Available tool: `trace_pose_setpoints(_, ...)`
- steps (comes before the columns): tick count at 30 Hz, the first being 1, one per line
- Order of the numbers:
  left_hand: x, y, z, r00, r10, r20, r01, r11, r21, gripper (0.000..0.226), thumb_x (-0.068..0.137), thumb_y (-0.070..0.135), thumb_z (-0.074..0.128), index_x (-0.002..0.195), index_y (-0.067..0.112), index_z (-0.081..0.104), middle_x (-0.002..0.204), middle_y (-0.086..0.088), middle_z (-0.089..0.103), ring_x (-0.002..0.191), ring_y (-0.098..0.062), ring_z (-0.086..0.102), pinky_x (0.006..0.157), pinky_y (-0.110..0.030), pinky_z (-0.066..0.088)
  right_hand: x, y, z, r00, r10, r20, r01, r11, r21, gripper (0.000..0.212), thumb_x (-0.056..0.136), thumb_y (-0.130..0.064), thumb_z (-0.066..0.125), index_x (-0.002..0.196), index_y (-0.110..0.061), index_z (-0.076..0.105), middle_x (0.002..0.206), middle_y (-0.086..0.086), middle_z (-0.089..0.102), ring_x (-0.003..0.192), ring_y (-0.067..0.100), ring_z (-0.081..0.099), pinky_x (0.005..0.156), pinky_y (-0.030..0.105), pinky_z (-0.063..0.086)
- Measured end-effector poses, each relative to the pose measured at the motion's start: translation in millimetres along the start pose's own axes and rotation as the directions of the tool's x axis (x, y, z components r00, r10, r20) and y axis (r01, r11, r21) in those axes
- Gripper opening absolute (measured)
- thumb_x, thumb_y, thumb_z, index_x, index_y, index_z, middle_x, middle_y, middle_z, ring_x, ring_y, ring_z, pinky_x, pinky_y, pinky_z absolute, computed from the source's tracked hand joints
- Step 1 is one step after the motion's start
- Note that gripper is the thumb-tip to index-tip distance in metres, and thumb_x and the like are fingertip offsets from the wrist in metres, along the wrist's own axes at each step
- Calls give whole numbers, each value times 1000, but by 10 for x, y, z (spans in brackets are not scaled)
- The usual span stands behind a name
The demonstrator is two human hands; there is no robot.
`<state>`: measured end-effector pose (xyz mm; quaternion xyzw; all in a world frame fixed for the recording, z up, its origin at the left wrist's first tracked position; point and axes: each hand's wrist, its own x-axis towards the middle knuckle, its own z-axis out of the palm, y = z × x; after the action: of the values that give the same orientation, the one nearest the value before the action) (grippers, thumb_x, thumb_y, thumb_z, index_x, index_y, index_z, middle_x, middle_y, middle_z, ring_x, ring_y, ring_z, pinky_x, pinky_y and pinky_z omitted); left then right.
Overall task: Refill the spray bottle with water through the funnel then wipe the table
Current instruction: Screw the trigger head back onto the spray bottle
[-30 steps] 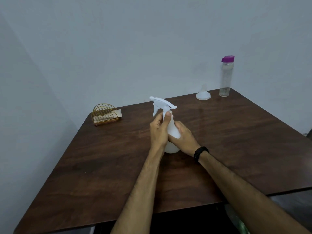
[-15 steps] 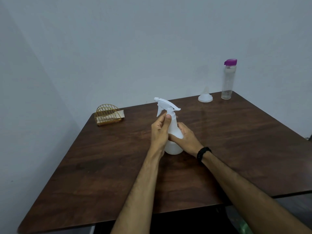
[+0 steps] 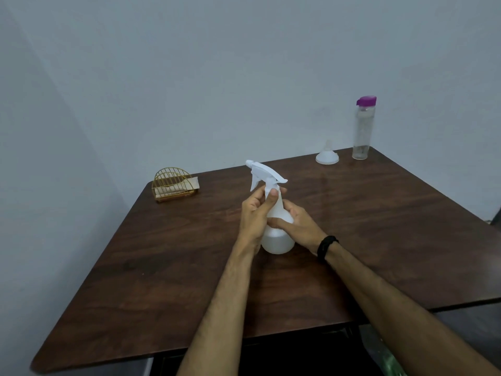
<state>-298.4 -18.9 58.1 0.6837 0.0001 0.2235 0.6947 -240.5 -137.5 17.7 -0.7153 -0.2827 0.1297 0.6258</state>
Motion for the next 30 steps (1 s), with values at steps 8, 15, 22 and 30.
trace_pose_setpoints(8, 4, 59, -103, 986, -81, 147, 95, 991, -90, 30, 101, 27, 56, 118, 6, 70, 107, -5, 74, 100, -18, 71, 88, -35, 58, -5, -42, -47, 998, 21, 54, -25, 996, 89, 86, 71, -42, 82, 142, -28, 36, 133, -4, 60, 119, 11, 62, 102, 37, 51)
trace_pose_setpoints(15, -173, 6, 75, 991, -74, -112, 62, 993, -104, 24, 96, 27, 65, 112, 13, 75, 101, -1, 78, 92, -12, 74, 79, -27, 59, -87, -27, 5, 999, 28, 24, -31, 993, 115, 79, 71, -42, 82, 136, -26, 40, 129, -3, 63, 115, 11, 64, 103, 40, 51)
trace_pose_setpoints(22, -266, -113, -41, 998, -57, -17, 59, 995, 82, 37, 86, 53, 69, 111, 26, 70, 109, 2, 74, 103, -16, 70, 93, -42, 57, -130, -83, -112, 993, 33, 113, -73, 927, 369, 71, 81, -42, 68, 142, -22, 40, 141, 6, 55, 127, 22, 57, 107, 43, 46)
trace_pose_setpoints(30, -498, -282, -32, 998, -62, 32, 38, 873, 487, 95, 49, 46, 96, 131, 32, 49, 121, 15, 63, 110, -1, 60, 86, -17, 52, 70, -668, 4, 986, -67, 153, 68, 998, 1, 36, 84, -28, 79, 115, -36, 61, 94, -16, 70, 87, 3, 66, 73, 22, 53)
